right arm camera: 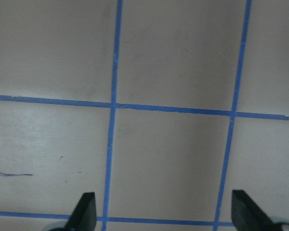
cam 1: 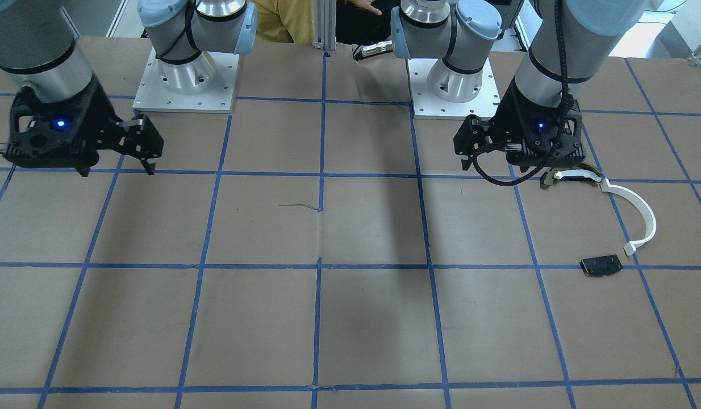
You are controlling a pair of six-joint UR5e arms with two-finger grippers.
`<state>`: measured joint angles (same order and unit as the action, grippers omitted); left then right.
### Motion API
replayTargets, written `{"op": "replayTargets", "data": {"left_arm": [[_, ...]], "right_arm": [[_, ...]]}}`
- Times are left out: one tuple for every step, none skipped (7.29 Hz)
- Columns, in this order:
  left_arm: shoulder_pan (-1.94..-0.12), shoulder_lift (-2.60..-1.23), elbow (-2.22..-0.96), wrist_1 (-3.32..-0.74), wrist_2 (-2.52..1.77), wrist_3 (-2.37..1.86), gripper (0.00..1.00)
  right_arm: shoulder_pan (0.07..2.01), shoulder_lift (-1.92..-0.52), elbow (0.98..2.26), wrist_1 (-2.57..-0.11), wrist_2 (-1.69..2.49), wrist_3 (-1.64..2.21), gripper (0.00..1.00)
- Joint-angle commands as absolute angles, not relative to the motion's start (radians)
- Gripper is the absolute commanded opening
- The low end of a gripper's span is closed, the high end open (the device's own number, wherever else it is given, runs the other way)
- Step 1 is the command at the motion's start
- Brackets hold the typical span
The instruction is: Place bearing gear from tray to pile
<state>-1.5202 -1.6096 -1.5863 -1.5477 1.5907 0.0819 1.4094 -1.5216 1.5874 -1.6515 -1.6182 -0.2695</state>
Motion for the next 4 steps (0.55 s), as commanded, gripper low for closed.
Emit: {"op": "replayTargets", "data": {"left_arm": [[-1.52,-1.611,-1.586,-1.548,1.591,0.081,1.0],[-1.52,-1.609,-1.586,-1.548,1.591,0.083,1.0],[-1.52,-1.609,-1.586,-1.549,1.592,0.083,1.0],[-1.52,-1.609,-1.588,-1.549,1.592,0.083,1.0]], "right_arm": [[1.126,-1.47,1.592,-1.676,-1.634,-0.661,1.0],[0.997,-1.412,1.594,-1.769,-1.664,-0.863,1.0],[0.851,-1.325,1.594,-1.892,-1.677,-1.069,1.0],[0.725,-1.233,1.588,-1.984,-1.669,-1.247,1.0]]}}
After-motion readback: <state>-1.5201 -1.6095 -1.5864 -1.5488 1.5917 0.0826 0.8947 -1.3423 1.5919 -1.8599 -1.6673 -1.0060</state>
